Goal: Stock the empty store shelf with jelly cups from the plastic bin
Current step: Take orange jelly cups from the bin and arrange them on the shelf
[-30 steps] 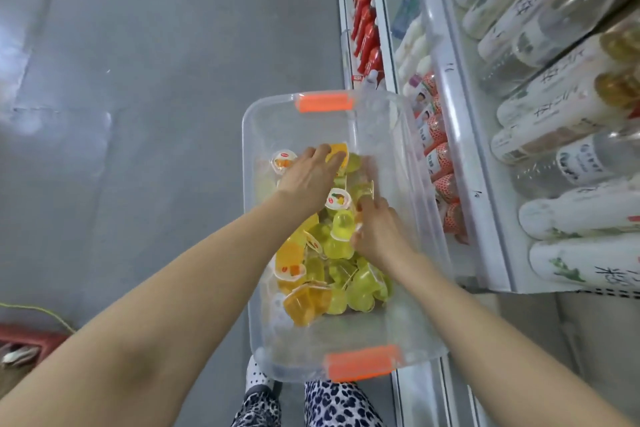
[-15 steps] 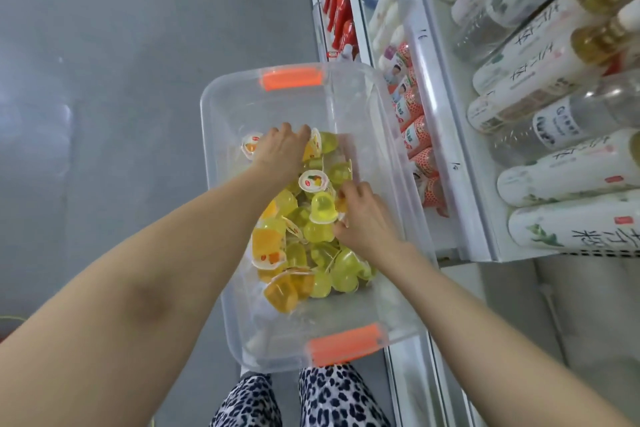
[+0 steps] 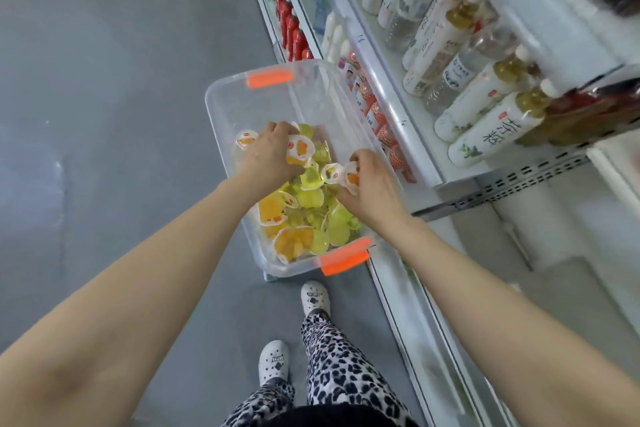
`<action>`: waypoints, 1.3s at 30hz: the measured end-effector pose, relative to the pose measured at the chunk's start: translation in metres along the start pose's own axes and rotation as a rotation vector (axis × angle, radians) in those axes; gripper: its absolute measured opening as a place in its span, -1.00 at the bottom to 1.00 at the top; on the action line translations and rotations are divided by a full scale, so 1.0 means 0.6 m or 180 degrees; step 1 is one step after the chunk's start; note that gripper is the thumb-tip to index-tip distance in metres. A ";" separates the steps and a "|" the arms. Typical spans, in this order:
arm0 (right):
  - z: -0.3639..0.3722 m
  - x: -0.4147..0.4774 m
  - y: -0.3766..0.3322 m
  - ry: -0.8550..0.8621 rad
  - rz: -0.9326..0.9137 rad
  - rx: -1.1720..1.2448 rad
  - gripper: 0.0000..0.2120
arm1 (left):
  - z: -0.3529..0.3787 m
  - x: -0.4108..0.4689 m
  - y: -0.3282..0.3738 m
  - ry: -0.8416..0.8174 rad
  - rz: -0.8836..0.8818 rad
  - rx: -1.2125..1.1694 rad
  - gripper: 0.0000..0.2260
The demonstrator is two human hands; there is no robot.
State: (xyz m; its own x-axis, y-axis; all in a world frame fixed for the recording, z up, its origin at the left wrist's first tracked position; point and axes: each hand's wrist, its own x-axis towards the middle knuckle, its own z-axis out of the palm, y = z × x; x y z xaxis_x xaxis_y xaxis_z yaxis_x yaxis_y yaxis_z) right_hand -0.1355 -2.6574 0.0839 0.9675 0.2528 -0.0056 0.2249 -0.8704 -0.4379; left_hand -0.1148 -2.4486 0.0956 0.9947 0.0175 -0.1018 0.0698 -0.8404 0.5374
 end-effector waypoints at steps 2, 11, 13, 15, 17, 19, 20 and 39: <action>-0.025 -0.043 -0.007 0.0141 0.0015 -0.0015 -0.50 | -0.008 -0.039 0.018 0.0038 0.0197 -0.0072 -0.39; -0.161 -0.238 -0.019 0.0943 0.0615 0.0038 -0.49 | -0.031 -0.182 0.123 0.0013 0.1169 -0.0279 -0.41; -0.194 -0.281 -0.015 0.1113 0.0714 -0.0004 -0.52 | -0.032 -0.204 0.154 -0.0020 0.1406 -0.0254 -0.43; -0.228 -0.324 -0.009 0.1243 0.0776 -0.0026 -0.54 | -0.031 -0.224 0.191 -0.0065 0.1629 -0.0250 -0.45; -0.261 -0.367 -0.001 0.1386 0.0876 -0.0101 -0.56 | -0.029 -0.243 0.233 -0.0122 0.1846 -0.0236 -0.46; -0.293 -0.409 0.010 0.1580 0.1014 -0.0213 -0.57 | -0.025 -0.259 0.275 -0.0154 0.2108 -0.0206 -0.47; -0.308 -0.431 0.016 0.1684 0.1082 -0.0281 -0.58 | -0.023 -0.267 0.297 -0.0148 0.2253 -0.0171 -0.47; -0.571 -0.896 0.201 0.2940 0.2236 -0.0757 -0.69 | 0.105 -0.480 0.712 -0.0230 0.3561 -0.0353 -0.43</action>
State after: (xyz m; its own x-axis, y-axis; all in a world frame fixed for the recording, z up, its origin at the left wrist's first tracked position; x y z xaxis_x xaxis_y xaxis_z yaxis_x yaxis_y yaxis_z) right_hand -0.5890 -3.0429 0.3423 0.5824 -0.6281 0.5161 -0.4678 -0.7781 -0.4192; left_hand -0.3762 -2.8465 0.3019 0.4955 -0.7501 0.4379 -0.8487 -0.3109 0.4279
